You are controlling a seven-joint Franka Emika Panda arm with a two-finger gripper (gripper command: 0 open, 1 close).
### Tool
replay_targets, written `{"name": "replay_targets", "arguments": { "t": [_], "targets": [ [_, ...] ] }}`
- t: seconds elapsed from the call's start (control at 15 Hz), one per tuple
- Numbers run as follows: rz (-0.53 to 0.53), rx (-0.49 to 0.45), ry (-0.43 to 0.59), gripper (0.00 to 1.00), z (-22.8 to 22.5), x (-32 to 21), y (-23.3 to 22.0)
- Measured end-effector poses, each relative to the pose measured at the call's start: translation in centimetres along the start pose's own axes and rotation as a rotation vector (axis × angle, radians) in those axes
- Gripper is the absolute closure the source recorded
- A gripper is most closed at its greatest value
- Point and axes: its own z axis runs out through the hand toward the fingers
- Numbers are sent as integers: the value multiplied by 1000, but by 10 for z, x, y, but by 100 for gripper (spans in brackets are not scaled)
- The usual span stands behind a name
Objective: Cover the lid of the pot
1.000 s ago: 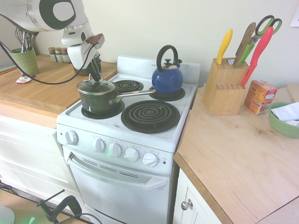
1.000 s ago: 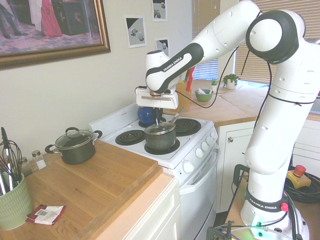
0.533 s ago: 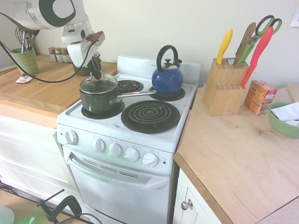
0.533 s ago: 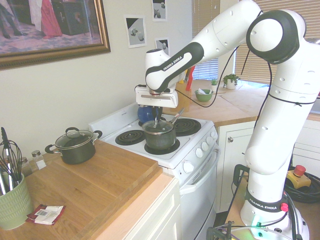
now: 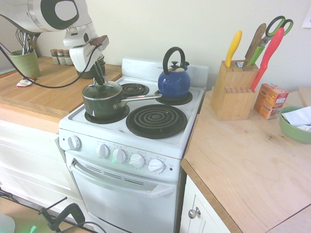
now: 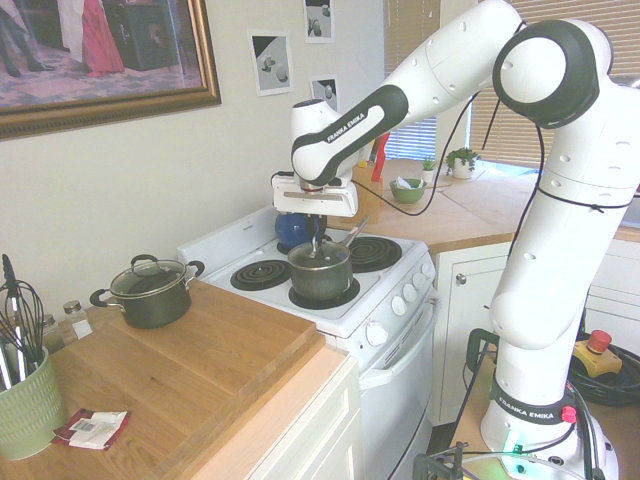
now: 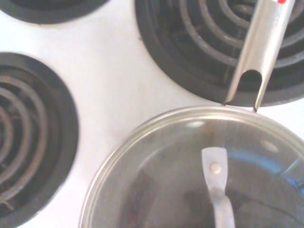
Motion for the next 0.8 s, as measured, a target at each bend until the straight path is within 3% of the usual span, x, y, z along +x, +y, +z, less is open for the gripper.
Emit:
{"name": "replay_targets", "arguments": {
  "t": [0.2, 0.27, 0.8],
  "targets": [
    [-6, 4, -4, 100, 1, -3, 2],
    [-9, 6, -5, 0, 1, -4, 2],
    [-15, 7, -1, 0, -4, -5, 4]
  ]
}}
